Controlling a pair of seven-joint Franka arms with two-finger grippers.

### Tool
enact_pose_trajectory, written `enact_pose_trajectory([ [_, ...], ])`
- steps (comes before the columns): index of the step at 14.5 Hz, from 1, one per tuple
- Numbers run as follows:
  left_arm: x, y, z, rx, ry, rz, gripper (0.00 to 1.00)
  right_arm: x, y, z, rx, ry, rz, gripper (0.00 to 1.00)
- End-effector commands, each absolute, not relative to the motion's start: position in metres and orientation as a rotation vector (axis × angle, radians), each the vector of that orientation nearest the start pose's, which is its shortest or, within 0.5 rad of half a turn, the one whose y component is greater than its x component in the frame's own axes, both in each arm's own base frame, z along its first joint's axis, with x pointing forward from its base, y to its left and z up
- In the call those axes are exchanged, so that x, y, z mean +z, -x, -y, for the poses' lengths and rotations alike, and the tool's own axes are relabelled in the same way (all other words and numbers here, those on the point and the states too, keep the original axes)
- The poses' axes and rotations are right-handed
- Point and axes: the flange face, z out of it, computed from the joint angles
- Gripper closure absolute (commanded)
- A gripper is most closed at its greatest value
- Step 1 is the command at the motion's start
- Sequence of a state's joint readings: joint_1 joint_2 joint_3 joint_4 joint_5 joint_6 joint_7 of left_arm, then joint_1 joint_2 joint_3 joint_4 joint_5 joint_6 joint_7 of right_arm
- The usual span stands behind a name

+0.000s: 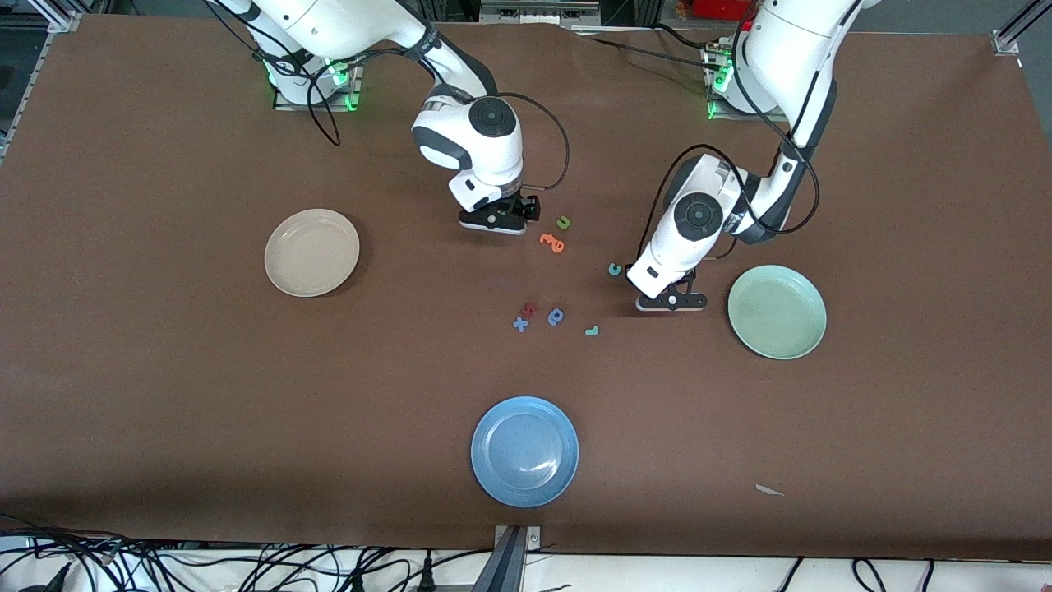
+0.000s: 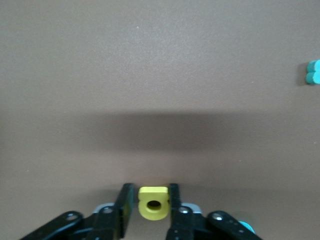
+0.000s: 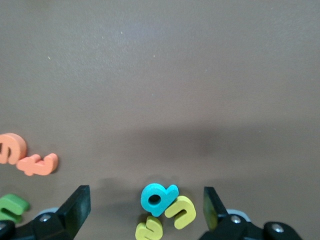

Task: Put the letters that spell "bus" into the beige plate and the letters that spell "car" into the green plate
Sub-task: 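Grasp the yellow letter with the left gripper while the right gripper lowers, then place the yellow letter on the green plate while the right gripper grasps teal d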

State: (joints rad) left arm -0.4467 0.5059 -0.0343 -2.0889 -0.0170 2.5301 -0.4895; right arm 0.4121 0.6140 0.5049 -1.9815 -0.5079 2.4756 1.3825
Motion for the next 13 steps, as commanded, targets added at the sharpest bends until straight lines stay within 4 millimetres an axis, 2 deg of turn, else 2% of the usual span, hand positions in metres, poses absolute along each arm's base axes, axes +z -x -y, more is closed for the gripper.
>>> enact_pose_trajectory([
  [1,0.171,-0.510,0.266,0.093,3.116,0.015,0.72,0.169,-0.364,-0.482,-0.063,3.145,-0.197,0.00],
  [4,0.169,-0.509,0.266,0.098,3.115,0.013,0.76,0.165,-0.362,-0.482,-0.061,3.150,-0.186,0.00],
  [7,0.180,-0.518,0.257,0.101,3.113,-0.012,0.79,0.164,-0.356,-0.487,-0.059,3.150,-0.186,0.01],
  [10,0.219,-0.545,0.216,0.209,3.086,-0.140,0.80,0.161,-0.351,-0.489,-0.053,3.155,-0.174,0.08],
  [11,0.227,-0.550,0.199,0.245,3.080,-0.159,0.86,0.161,-0.351,-0.489,-0.052,3.154,-0.172,0.10],
  [13,0.244,-0.562,0.163,0.239,3.091,-0.204,0.89,0.161,-0.351,-0.489,-0.064,3.157,-0.156,0.17],
])
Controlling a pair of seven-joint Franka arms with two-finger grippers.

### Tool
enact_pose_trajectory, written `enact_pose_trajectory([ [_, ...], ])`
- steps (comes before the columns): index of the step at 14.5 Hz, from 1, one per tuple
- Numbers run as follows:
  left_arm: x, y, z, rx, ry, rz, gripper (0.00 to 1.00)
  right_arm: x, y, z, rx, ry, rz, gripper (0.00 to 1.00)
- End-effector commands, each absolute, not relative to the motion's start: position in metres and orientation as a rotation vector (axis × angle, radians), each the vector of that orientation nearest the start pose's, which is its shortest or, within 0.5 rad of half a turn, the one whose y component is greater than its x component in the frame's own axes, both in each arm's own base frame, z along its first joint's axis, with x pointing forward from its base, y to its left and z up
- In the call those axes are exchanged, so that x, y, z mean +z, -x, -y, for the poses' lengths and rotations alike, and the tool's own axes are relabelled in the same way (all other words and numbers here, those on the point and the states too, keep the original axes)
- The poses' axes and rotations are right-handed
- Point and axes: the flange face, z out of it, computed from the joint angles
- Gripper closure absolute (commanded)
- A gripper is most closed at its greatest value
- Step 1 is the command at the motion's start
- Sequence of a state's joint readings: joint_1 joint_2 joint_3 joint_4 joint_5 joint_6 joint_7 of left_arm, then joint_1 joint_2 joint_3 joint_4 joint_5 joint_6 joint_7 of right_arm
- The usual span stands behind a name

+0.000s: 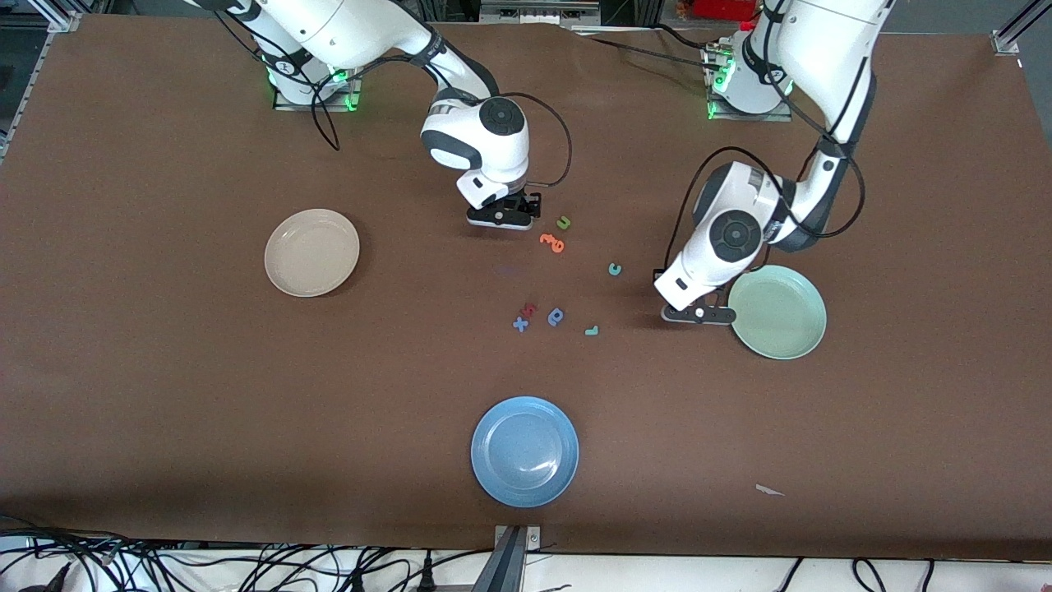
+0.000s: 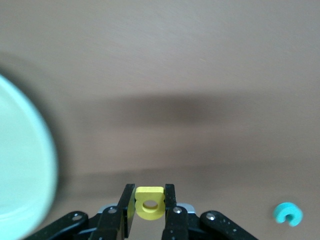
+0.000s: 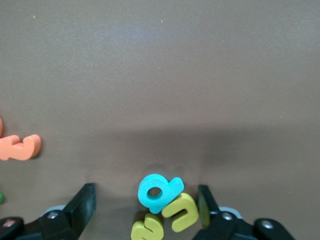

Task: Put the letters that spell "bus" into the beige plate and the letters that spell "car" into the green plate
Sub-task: 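Place the yellow letter on the green plate while the right gripper grasps teal d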

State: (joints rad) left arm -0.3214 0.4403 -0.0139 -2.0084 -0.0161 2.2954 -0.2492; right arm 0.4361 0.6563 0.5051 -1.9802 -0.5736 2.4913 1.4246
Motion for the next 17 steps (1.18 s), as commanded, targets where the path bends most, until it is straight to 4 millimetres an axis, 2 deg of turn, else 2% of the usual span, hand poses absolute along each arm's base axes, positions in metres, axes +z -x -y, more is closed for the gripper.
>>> enact_pose_trajectory([
  [1,0.249,-0.565,0.144,0.265,3.090,-0.242,0.89,0.161,-0.351,-0.489,-0.065,3.157,-0.154,0.20],
  [4,0.254,-0.572,0.084,0.295,3.090,-0.324,0.94,0.160,-0.352,-0.488,-0.066,3.159,-0.148,0.35],
  [6,0.251,-0.575,0.052,0.297,3.043,-0.386,0.96,0.161,-0.355,-0.486,-0.077,3.160,-0.140,0.35],
  [8,0.246,-0.576,0.048,0.295,3.043,-0.381,0.96,0.159,-0.360,-0.482,-0.094,3.168,-0.130,0.38],
  [10,0.227,-0.575,0.047,0.322,3.041,-0.371,0.92,0.159,-0.361,-0.481,-0.102,3.171,-0.121,0.42],
  [11,0.218,-0.576,0.044,0.342,3.042,-0.365,0.54,0.158,-0.363,-0.480,-0.105,3.173,-0.115,0.42],
  [12,0.217,-0.577,0.040,0.342,3.044,-0.360,0.01,0.157,-0.366,-0.477,-0.107,3.177,-0.101,0.43],
  [13,0.218,-0.577,0.039,0.342,3.046,-0.356,0.00,0.156,-0.368,-0.475,-0.109,3.180,-0.099,0.46],
  [15,0.226,-0.581,0.046,0.323,3.057,-0.328,0.00,0.156,-0.368,-0.474,-0.108,3.182,-0.100,0.56],
  [16,0.225,-0.581,0.056,0.312,3.063,-0.286,0.00,0.156,-0.368,-0.474,-0.108,3.182,-0.103,0.64],
  [17,0.226,-0.579,0.085,0.298,3.094,-0.195,0.00,0.156,-0.368,-0.474,-0.108,3.182,-0.103,0.70],
])
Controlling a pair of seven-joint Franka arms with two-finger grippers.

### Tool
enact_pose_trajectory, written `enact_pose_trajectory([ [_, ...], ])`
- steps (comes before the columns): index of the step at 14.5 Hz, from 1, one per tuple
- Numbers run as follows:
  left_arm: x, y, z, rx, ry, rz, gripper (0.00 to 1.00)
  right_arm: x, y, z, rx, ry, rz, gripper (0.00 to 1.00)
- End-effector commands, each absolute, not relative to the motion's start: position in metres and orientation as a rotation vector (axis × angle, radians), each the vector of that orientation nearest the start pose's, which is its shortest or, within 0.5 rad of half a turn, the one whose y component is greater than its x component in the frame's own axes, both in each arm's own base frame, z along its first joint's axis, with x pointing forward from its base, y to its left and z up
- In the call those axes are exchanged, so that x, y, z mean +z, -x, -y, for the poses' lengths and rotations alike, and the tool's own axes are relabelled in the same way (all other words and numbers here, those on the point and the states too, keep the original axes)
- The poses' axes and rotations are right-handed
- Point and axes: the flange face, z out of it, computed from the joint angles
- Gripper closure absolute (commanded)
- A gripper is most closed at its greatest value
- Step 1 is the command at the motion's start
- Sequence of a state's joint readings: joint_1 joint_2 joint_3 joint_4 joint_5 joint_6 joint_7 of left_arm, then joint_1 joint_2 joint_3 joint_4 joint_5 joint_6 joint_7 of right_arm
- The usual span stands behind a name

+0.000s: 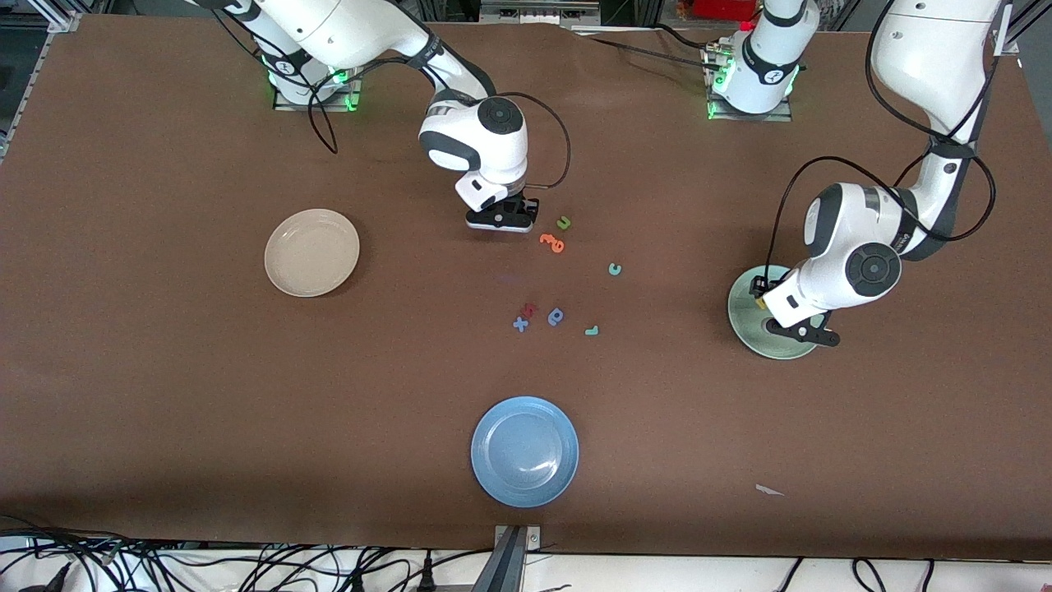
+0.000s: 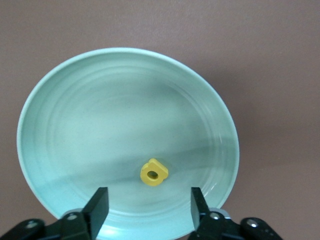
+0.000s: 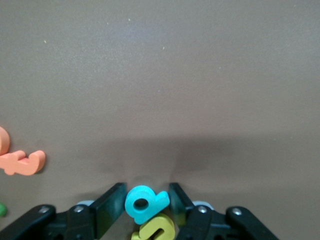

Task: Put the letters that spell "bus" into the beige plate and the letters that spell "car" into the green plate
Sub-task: 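Place the yellow letter on the green plate while the right gripper grasps teal d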

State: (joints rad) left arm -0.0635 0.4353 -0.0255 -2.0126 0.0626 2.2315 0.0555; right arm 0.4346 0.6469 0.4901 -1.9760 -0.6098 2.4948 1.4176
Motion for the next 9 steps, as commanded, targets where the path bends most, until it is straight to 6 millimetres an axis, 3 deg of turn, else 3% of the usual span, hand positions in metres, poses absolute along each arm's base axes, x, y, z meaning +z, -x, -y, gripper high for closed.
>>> enact_pose_trajectory([
  [1,0.229,-0.577,0.110,0.273,3.128,-0.095,0.00,0.156,-0.368,-0.474,-0.108,3.182,-0.103,0.76],
  [2,0.227,-0.571,0.129,0.282,3.145,-0.030,0.00,0.156,-0.368,-0.474,-0.108,3.182,-0.105,0.80],
  [4,0.224,-0.561,0.147,0.282,3.153,0.014,0.00,0.160,-0.369,-0.475,-0.119,3.179,-0.103,0.86],
  [6,0.219,-0.546,0.168,0.241,3.170,0.059,0.00,0.181,-0.380,-0.473,-0.167,3.167,-0.102,0.88],
  [9,0.218,-0.522,0.222,0.193,3.198,0.211,0.00,0.214,-0.403,-0.441,-0.216,3.165,-0.098,0.90],
])
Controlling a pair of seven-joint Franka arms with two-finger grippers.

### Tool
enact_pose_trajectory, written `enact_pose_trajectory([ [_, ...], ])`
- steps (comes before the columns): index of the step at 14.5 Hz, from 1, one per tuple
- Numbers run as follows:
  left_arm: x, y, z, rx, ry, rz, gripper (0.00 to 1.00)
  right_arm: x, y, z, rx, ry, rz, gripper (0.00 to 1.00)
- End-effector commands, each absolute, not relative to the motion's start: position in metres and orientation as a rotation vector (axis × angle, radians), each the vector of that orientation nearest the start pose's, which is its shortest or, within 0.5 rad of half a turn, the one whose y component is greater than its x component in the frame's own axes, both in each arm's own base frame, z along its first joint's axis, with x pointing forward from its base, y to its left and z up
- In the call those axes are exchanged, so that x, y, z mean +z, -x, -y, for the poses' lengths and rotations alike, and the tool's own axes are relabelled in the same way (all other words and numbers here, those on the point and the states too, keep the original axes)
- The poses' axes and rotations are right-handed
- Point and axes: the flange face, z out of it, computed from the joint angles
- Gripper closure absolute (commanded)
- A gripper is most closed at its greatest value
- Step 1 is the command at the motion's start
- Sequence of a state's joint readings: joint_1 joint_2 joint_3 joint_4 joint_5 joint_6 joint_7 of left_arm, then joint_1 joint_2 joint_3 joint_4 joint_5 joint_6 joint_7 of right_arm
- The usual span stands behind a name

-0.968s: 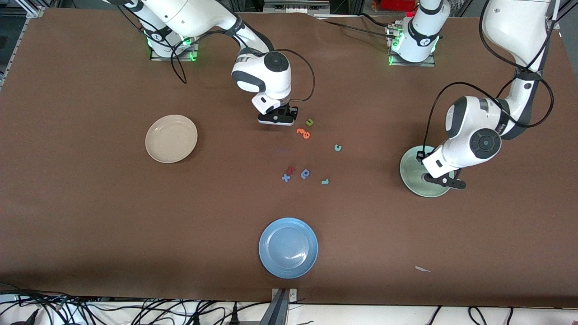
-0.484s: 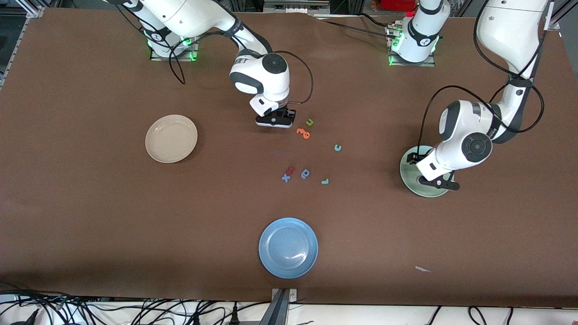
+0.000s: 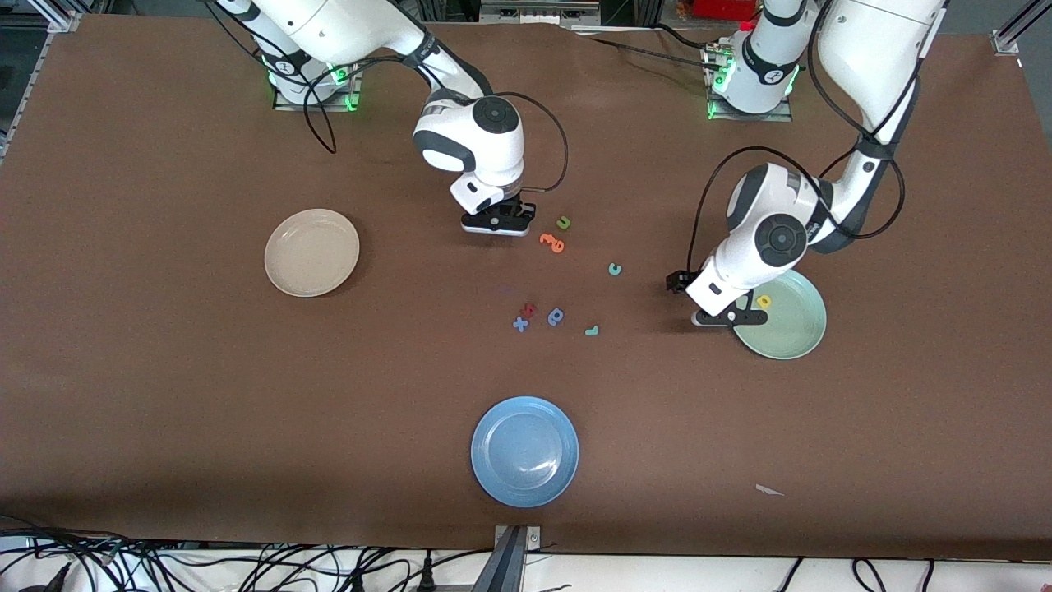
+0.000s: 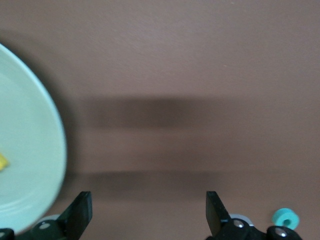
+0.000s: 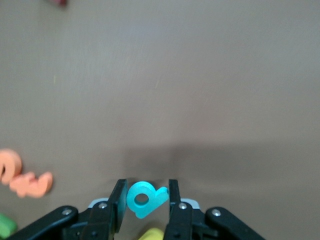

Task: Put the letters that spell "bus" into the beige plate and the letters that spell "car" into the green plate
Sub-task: 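Drop the teal d on the beige plate while the left gripper reaches teal c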

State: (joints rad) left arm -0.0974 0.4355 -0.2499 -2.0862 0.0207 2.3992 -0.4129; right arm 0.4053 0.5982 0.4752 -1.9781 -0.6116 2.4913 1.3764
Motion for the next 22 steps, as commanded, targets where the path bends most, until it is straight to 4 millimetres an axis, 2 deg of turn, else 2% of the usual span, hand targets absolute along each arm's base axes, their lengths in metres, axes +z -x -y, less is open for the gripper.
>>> enact_pose_trajectory([
  [1,0.218,-0.514,0.240,0.199,3.193,0.244,0.00,0.224,-0.406,-0.431,-0.204,3.162,-0.088,0.90],
  [4,0.220,-0.490,0.290,0.187,3.180,0.330,0.00,0.250,-0.421,-0.391,-0.190,3.164,-0.034,0.90],
  [6,0.214,-0.471,0.319,0.152,3.192,0.380,0.00,0.257,-0.434,-0.360,-0.179,3.177,0.006,0.90],
  [12,0.181,-0.468,0.326,0.119,3.161,0.276,0.11,0.253,-0.483,-0.255,-0.105,3.218,0.193,0.90],
  [15,0.182,-0.472,0.326,0.112,3.159,0.268,0.14,0.250,-0.505,-0.201,-0.062,3.233,0.245,0.90],
  [19,0.182,-0.485,0.335,0.173,3.123,0.280,0.27,0.244,-0.524,-0.122,0.043,3.248,0.315,0.88],
  [21,0.177,-0.485,0.336,0.186,3.118,0.280,0.32,0.234,-0.520,-0.107,0.083,3.242,0.297,0.82],
  [22,0.177,-0.486,0.337,0.185,3.118,0.277,0.33,0.229,-0.515,-0.107,0.108,3.237,0.276,0.70],
])
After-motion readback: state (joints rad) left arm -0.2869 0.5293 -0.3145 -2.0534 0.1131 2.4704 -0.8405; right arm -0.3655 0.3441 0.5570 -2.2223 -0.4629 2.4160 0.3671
